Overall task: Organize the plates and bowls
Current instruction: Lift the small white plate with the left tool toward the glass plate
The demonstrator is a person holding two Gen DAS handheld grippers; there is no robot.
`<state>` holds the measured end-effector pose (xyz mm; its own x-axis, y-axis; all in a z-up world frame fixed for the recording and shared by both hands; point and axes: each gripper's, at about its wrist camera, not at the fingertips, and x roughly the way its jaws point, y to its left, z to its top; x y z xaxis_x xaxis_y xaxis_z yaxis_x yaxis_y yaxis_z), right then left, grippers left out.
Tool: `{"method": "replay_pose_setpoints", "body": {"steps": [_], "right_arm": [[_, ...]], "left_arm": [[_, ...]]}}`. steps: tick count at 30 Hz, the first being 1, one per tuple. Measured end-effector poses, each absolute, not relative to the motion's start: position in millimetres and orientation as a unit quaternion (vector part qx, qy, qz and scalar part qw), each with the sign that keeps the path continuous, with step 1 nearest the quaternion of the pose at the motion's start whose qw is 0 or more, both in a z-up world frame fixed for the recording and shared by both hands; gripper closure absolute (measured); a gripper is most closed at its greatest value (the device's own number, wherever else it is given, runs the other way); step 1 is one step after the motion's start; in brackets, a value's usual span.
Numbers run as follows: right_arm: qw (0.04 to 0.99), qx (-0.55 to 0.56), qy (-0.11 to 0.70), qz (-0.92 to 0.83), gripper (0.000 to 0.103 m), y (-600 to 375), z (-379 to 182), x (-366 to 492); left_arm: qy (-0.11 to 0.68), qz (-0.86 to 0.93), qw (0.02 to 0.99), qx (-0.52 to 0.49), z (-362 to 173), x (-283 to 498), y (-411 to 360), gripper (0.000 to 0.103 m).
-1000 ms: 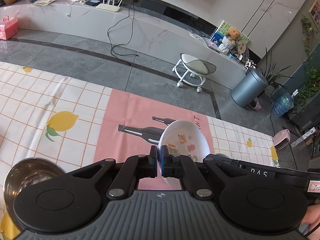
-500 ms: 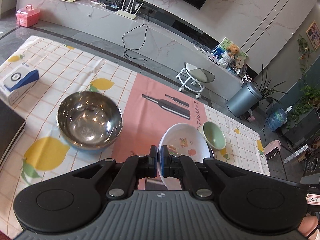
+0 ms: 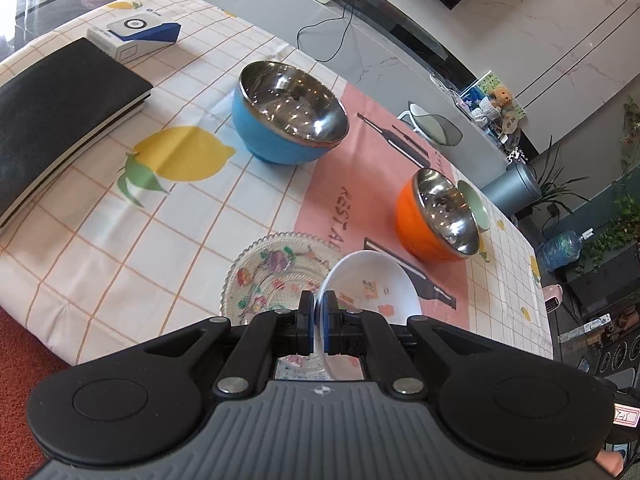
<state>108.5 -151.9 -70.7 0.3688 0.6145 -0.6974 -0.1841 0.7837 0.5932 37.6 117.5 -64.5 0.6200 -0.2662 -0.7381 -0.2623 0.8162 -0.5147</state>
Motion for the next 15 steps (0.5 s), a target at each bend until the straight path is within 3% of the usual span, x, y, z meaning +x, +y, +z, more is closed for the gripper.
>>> {"method": "replay_pose_setpoints", "body": {"steps": [15], "right_arm": [[0.796,0.196,0.530,0.217,0.103,-145,-104,102]], "left_arm": [[0.457,0.010,0.841,-0.289,-93,33,110,0.099]]}}
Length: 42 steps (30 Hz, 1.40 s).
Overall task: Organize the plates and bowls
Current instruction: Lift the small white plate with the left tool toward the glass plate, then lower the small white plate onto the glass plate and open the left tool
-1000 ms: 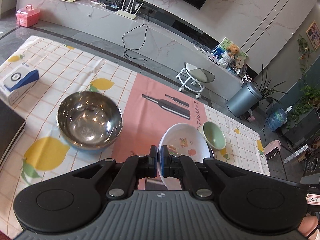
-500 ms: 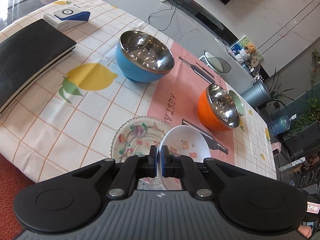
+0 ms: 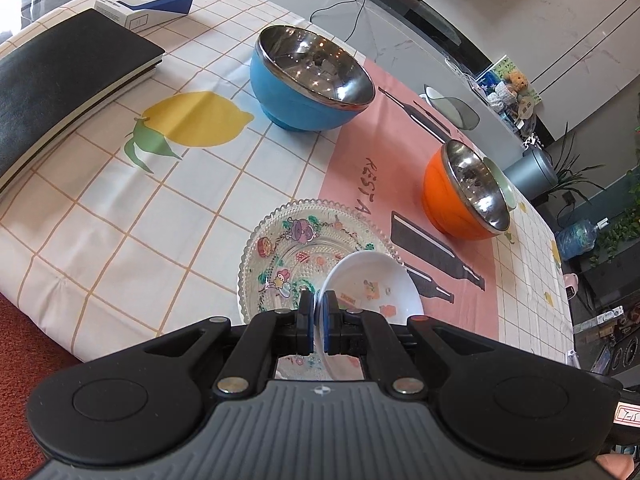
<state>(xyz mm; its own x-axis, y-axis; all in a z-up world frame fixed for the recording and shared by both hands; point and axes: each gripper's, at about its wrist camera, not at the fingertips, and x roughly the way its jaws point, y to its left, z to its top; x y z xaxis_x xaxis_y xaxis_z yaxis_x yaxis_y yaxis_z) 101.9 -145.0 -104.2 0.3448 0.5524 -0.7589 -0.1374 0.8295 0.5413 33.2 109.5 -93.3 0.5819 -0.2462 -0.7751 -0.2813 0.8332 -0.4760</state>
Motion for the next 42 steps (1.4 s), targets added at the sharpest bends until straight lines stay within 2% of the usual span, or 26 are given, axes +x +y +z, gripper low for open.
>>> {"method": "replay_pose_setpoints", "body": {"steps": [32,40,42], "right_arm": [[0.810,0.161,0.522,0.213,0.103,-129,-113,118],[0.813,0.164,0.517,0.214,0.103,-124,-116,122],[0.815,0.161,0.514,0.214,0.099,-125,-116,121]], "left_arm": [[0.474,0.037,0.839,-0.265,-103,53,112,0.099],[0.464,0.043,0.842,-0.271,-102,53,116,0.094],[0.460,0.046,0.845,-0.268,-98,51,117,0.090]]}}
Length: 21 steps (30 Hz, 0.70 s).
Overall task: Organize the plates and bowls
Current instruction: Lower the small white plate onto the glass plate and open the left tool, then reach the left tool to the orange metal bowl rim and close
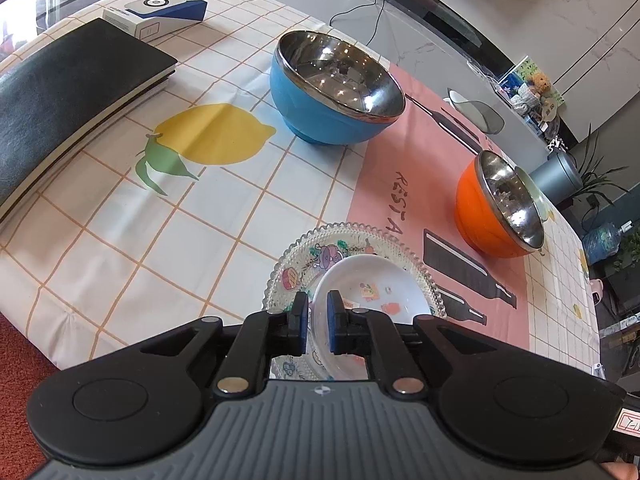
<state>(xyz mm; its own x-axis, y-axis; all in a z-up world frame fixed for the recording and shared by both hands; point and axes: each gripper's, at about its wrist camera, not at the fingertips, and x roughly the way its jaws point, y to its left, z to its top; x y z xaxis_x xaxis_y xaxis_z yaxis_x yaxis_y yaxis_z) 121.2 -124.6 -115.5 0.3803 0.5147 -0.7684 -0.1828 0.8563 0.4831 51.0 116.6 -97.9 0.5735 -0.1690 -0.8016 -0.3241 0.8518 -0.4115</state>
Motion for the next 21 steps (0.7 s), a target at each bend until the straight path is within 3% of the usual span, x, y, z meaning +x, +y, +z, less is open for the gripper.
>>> {"method": "replay_pose_setpoints", "body": {"steps": [4,8,9,11,13,15,21], "right_arm": [[0.823,0.164,0.498,0.220,0.096,-131,-107,119],[0.836,0.162,0.472,0.230,0.078,-139,-94,113],[0.841,0.158,0.462,0.233,0.078,-142,-89,111],[0.852,0.148,0.442,0.240,0.077,-146,-81,106],[0.863,0.140,0.421,0.242,0.070,-152,-73,100],[0.875,0.137,0.400,0.236,0.062,-159,-65,95],[0.885,0.170,0.382,0.205,0.060,-193,-53,98]], "left_arm": [[0.437,0.047,0.860,-0.258,-84,46,117,0.075],[0.410,0.035,0.882,-0.229,-64,42,109,0.074],[0.402,0.028,0.887,-0.225,-59,42,106,0.073],[0.390,0.017,0.895,-0.217,-50,42,99,0.055],[0.375,0.007,0.903,-0.211,-42,44,90,0.047],[0.364,-0.001,0.910,-0.199,-36,47,82,0.047],[0.351,-0.029,0.918,-0.180,-25,67,54,0.046]]}}
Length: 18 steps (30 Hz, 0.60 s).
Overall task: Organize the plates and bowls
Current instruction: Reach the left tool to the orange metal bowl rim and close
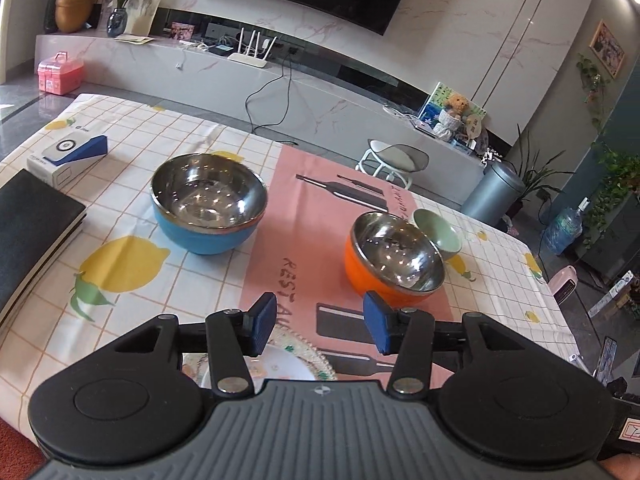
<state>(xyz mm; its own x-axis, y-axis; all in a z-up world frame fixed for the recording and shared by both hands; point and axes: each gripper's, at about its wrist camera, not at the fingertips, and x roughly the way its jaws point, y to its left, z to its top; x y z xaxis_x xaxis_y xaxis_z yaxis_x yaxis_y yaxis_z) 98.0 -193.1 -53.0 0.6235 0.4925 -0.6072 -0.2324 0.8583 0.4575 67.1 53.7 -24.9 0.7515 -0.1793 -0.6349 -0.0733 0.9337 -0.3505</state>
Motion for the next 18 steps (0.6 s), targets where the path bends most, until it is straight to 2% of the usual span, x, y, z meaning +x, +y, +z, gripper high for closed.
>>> {"method": "replay_pose_setpoints", "body": {"steps": [7,18], "right_arm": [[0.889,0.197,0.387,0.149,0.053,-226,-52,115],[0.886,0.227,0.396,0.086,0.052,-262,-56,161]], "left_arm": [[0.356,-0.052,0.911,-0.204,-25,97,31,0.038],[0.384,-0.049,0.891,-0.237,-39,151,24,0.037]]}}
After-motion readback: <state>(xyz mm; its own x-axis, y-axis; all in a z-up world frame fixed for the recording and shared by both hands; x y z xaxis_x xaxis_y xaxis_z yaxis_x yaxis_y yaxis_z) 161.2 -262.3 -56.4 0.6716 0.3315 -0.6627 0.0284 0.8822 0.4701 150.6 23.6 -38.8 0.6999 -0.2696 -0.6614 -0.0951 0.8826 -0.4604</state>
